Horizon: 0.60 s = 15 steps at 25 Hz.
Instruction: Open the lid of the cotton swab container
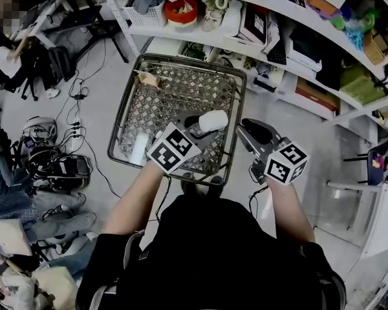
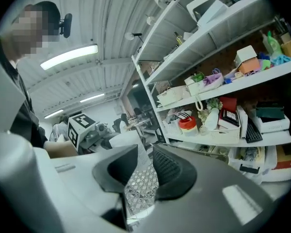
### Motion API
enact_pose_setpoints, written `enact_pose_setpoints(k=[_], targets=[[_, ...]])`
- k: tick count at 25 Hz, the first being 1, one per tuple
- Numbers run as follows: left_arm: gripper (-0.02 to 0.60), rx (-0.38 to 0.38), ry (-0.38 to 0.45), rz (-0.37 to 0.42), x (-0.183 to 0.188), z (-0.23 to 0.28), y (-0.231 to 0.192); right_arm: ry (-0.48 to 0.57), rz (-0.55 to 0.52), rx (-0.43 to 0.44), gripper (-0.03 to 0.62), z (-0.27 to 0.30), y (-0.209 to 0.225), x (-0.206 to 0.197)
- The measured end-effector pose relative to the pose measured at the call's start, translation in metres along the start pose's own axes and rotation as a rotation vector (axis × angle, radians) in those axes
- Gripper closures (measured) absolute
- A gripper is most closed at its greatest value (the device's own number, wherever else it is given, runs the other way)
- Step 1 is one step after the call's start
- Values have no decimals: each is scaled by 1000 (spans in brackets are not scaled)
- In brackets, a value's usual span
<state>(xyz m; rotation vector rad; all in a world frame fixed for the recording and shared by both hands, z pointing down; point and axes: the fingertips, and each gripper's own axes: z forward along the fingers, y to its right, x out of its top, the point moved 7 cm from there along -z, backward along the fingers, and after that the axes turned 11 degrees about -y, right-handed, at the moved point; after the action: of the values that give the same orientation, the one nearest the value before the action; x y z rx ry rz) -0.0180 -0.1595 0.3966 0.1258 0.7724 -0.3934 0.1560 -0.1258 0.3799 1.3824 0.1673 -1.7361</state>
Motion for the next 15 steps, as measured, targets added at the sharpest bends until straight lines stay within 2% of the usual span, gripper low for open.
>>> enact_pose_setpoints(k=[7,11,15], targets=[[385,-63,-6,49,11,-13,14,-11,-131,117,398,-2,-18,16],[385,-102,3,43,10,-17,16,-16,-194,169,383,-3,-26,21],[385,-121,-26,71,5,-19,18,-29,-245,254,347,-4,-40,23]])
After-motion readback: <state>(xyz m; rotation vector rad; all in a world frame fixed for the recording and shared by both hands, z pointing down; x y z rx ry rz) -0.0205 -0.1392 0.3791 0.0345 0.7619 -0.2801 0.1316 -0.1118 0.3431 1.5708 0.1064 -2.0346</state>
